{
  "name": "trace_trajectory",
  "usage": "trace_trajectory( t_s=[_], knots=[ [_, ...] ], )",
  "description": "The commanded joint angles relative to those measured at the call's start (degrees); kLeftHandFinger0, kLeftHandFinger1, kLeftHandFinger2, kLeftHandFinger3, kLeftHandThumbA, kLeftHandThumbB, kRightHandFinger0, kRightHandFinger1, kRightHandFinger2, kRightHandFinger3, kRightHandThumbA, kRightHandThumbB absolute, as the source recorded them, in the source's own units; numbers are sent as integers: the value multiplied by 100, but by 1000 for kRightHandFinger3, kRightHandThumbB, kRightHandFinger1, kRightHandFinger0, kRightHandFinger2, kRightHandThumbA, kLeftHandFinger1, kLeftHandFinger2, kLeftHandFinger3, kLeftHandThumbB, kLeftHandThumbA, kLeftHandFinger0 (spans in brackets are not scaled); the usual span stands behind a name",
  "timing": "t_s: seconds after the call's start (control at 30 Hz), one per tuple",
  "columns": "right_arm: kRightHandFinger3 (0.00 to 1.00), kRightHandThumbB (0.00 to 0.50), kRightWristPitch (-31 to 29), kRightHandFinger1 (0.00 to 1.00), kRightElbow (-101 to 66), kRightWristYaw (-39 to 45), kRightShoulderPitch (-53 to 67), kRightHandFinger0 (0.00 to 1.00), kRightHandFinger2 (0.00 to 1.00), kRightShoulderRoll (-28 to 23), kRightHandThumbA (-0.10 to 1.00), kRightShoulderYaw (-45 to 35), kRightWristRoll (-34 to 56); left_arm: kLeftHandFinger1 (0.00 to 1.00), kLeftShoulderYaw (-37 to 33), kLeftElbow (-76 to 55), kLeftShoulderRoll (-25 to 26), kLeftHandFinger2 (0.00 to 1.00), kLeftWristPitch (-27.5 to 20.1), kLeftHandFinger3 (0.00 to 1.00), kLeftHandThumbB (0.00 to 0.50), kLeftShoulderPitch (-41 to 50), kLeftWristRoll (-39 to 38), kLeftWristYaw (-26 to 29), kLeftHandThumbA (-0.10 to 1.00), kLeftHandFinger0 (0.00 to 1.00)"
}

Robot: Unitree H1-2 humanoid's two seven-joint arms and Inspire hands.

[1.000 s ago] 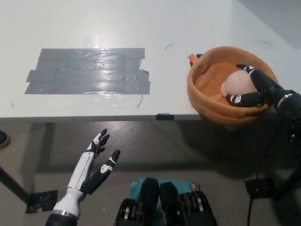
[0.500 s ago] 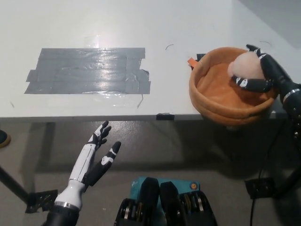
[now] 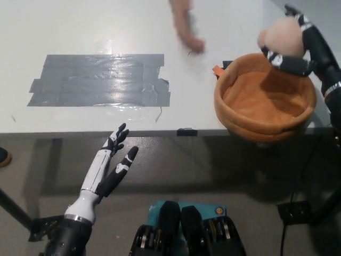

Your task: An emotional support dumpling is kept in a soft plate infront in the middle of the desk infront of the robot. The robot extends its right arm to pick up the dumpling and hands it to a person

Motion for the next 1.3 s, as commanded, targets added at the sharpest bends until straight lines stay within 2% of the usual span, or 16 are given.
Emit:
trace_trajectory(
  t_s=[0.0, 0.07, 0.17, 0.27, 0.37, 0.43, 0.53, 0.57, 0.63, 0.73, 0.8, 0.87, 0.97, 1.03, 1.1, 1.27],
  knots=[
    [1000, 116, -178, 679, -651, -105, -495, 211, 975, 61, -100, -102, 256, 1000, 17, -64, 31, 1000, -137, 1000, 28, -118, -30, -39, 862, 1000],
    [1000, 126, -422, 690, -760, -96, -621, 227, 997, 102, -100, -34, 284, 1000, 19, -77, 30, 1000, -98, 1000, 33, -115, -30, -52, 868, 1000],
    [996, 141, -105, 677, -853, -23, -916, 220, 988, 230, -100, 28, 279, 1000, 51, -64, 37, 1000, -112, 1000, 31, -183, -46, -46, 866, 1000],
    [972, 147, -76, 630, -784, -38, -1126, 202, 964, 295, -100, 186, 81, 1000, 44, -65, 31, 1000, -147, 1000, 27, -171, -16, -28, 862, 1000],
    [948, 139, 148, 511, -688, -12, -1338, 113, 891, 418, -100, 355, -38, 1000, 36, -82, 35, 1000, -107, 1000, 34, -187, 32, -19, 871, 1000],
    [962, 147, 38, 497, -397, -45, -1443, 55, 917, 546, -100, 454, 5, 1000, 29, -80, 19, 1000, -156, 1000, 26, -125, -10, -31, 870, 1000],
    [977, 152, -11, 551, -31, -142, -1605, 63, 956, 668, -100, 563, -61, 1000, 37, -71, 25, 1000, -139, 1000, 33, -147, -9, -28, 869, 1000],
    [993, 152, 35, 603, 276, -158, -1739, 101, 999, 775, -100, 661, -123, 1000, 47, -100, 20, 1000, -67, 1000, 38, -145, -19, -37, 869, 1000],
    [1000, 152, 16, 643, 580, -192, -1843, 124, 1000, 865, -100, 737, -141, 1000, 52, -95, 25, 1000, -81, 1000, 36, -137, -45, -52, 868, 1000],
    [929, 167, -230, 591, 1369, -364, -2063, 90, 990, 1052, -100, 937, -272, 1000, 53, -150, 37, 1000, 21, 1000, 23, -127, -33, -73, 852, 1000],
    [935, 157, -367, 501, 1853, -505, -2166, 14, 913, 1147, -100, 1119, -434, 1000, 23, -150, 60, 1000, -48, 1000, 9, -124, -4, -90, 852, 1000],
    [952, 139, -648, 435, 2290, -709, -2217, 0, 873, 1232, -100, 1270, -542, 1000, 13, -106, 69, 1000, -136, 1000, 12, -125, 29, -71, 850, 1000],
    [898, 165, -1144, 457, 3040, -914, -2300, 0, 853, 1380, -100, 1416, -534, 1000, 43, -127, 60, 1000, -33, 1000, 10, -174, -9, -84, 826, 1000],
    [876, 163, -1115, 464, 3345, -969, -2337, 0, 860, 1454, -100, 1499, -580, 1000, 49, -132, 75, 1000, -40, 1000, 5, -196, -14, -93, 818, 1000],
    [901, 142, -1074, 451, 3583, -958, -2312, 0, 880, 1527, -100, 1542, -567, 1000, 39, -180, 80, 1000, -40, 1000, 6, -161, -1, -102, 815, 1000],
    [912, 146, -1279, 438, 4293, -1141, -2217, 0, 840, 1707, -100, 1663, -602, 1000, 25, -144, 87, 1000, -90, 1000, 12, -129, -2, -120, 817, 1000]
  ],
)
